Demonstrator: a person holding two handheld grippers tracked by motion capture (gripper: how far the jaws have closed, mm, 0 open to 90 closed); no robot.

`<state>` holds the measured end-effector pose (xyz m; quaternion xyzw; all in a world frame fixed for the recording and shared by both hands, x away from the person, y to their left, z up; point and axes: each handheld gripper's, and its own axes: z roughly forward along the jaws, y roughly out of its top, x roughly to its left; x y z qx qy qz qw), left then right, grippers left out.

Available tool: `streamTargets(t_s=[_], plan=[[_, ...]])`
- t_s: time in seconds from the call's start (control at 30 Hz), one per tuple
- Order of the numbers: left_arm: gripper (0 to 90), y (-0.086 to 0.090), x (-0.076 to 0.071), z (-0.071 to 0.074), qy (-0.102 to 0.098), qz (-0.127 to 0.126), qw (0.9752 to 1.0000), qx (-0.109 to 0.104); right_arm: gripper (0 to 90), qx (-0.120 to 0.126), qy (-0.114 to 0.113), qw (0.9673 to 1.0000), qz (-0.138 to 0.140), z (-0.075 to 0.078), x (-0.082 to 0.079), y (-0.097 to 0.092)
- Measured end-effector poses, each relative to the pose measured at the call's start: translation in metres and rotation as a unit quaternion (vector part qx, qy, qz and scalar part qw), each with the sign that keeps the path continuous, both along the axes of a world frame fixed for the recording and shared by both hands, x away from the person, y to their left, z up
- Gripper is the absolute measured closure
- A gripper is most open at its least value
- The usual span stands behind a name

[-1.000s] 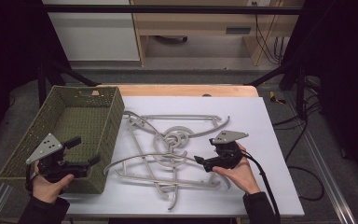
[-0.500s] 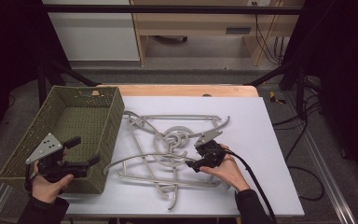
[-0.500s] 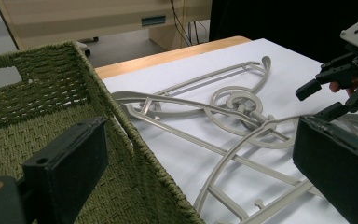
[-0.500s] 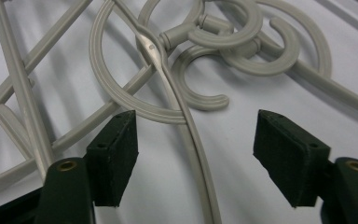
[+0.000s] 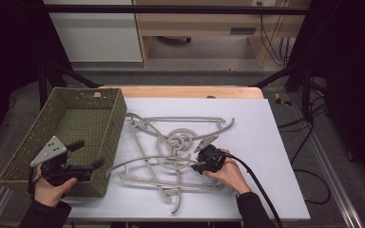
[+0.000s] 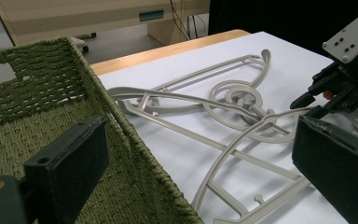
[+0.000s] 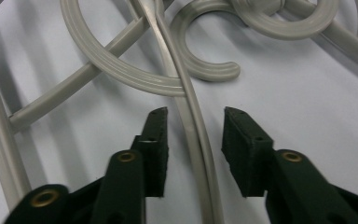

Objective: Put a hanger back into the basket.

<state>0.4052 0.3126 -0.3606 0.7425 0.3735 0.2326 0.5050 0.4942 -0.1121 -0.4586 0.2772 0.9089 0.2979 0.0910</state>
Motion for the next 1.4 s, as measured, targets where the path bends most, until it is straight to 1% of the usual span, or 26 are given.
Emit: streamTargets(t_s=[0.03,0.07,0.1,0.17,0.2,0.23,0.33,0.37,0.43,0.47,0.5,0.57,0.6,0.63,0.67,0.77,0.8,0.83,0.87,0.93,0.97,1.07,1.17,1.3,1.33,1.4], plan=[[3.5,0.0,0.0,0.0,0.0,0.0,1.0,0.0,65.6,0.001,0.004,1.0,-0.001,0.0,0.0,0.0],[3.5,0.0,0.0,0.0,0.0,0.0,1.0,0.0,65.6,0.001,0.004,1.0,-0.001,0.0,0.0,0.0],[3.5,0.0,0.0,0.0,0.001,-0.001,1.0,0.001,69.5,-0.003,0.001,1.0,0.0,0.0,0.001,-0.001],[3.5,0.0,0.0,0.0,0.001,-0.001,1.0,0.001,70.7,-0.002,0.004,1.0,0.0,0.0,0.001,-0.001],[3.7,0.0,0.0,0.0,0.001,-0.001,1.0,0.001,73.5,-0.001,0.004,1.0,0.006,-0.002,0.001,-0.001],[3.7,0.0,0.0,0.0,0.001,-0.002,1.0,0.003,75.4,-0.007,0.0,0.9999,0.011,-0.002,0.001,-0.001],[3.8,-0.001,0.0,0.0,0.001,-0.002,1.0,0.003,76.3,-0.004,0.001,0.9999,0.014,-0.002,0.001,0.0],[3.8,-0.001,0.0,0.0,0.001,-0.002,1.0,0.004,77.2,-0.005,0.001,0.9997,0.023,-0.002,0.001,-0.002],[3.9,-0.001,0.0,0.0,0.001,-0.003,1.0,0.004,77.8,-0.007,-0.001,0.9997,0.023,-0.002,0.0,-0.002],[3.8,-0.001,0.0,0.0,0.002,-0.002,1.0,0.005,79.4,-0.012,0.001,0.9994,0.031,0.0,0.0,-0.005],[3.8,-0.002,0.0,0.0,0.002,-0.002,1.0,0.005,80.3,-0.007,0.001,0.9996,0.028,0.001,0.0,-0.005],[3.9,-0.002,0.0,0.0,0.001,-0.002,1.0,0.005,81.0,-0.009,0.005,0.9996,0.027,0.002,-0.001,-0.006],[3.9,-0.002,0.0,0.0,0.001,-0.003,1.0,0.006,81.2,0.0,0.004,0.9998,0.021,0.005,-0.001,-0.009],[3.9,-0.002,0.0,0.0,0.001,-0.003,1.0,0.008,81.2,0.0,0.004,0.9998,0.021,0.005,-0.001,-0.009],[4.0,-0.002,-0.001,0.001,0.0,-0.003,1.0,0.007,81.2,0.007,0.011,0.9998,0.015,0.007,-0.001,-0.011],[4.1,-0.003,-0.001,0.0,0.001,-0.004,1.0,0.007,81.4,0.014,0.016,0.9995,0.023,0.011,-0.003,-0.015],[4.1,-0.003,0.0,0.0,0.002,-0.004,1.0,0.007,81.5,0.012,0.017,0.9994,0.026,0.015,-0.005,-0.018],[4.1,-0.004,0.0,0.0,0.002,-0.005,1.0,0.008,81.5,0.012,0.017,0.9994,0.026,0.015,-0.005,-0.018],[4.1,-0.005,-0.001,0.0,0.004,-0.005,1.0,0.008,81.6,0.023,0.021,0.9991,0.027,0.018,-0.006,-0.021],[4.2,-0.005,-0.001,0.0,0.003,-0.007,0.9999,0.009,81.7,0.027,0.023,0.999,0.026,0.02,-0.007,-0.022],[4.2,-0.006,-0.001,0.0,0.003,-0.008,0.9999,0.009,81.7,0.025,0.018,0.9992,0.024,0.022,-0.008,-0.023],[4.2,-0.006,-0.002,0.001,0.003,-0.009,0.9999,0.009,81.9,0.035,0.013,0.9991,0.018,0.032,-0.012,-0.029],[4.3,-0.006,-0.002,0.002,0.002,-0.011,0.9999,0.01,82.0,0.04,0.014,0.9989,0.021,0.037,-0.014,-0.033],[4.4,-0.009,-0.004,0.004,0.003,-0.014,0.9999,0.009,82.0,0.055,0.005,0.9982,0.024,0.05,-0.02,-0.041],[4.4,-0.011,-0.005,0.005,0.002,-0.017,0.9998,0.01,82.0,0.064,0.002,0.9976,0.026,0.054,-0.022,-0.044],[4.4,-0.012,-0.006,0.006,0.002,-0.02,0.9997,0.011,82.0,0.062,0.002,0.9976,0.029,0.057,-0.024,-0.046]])
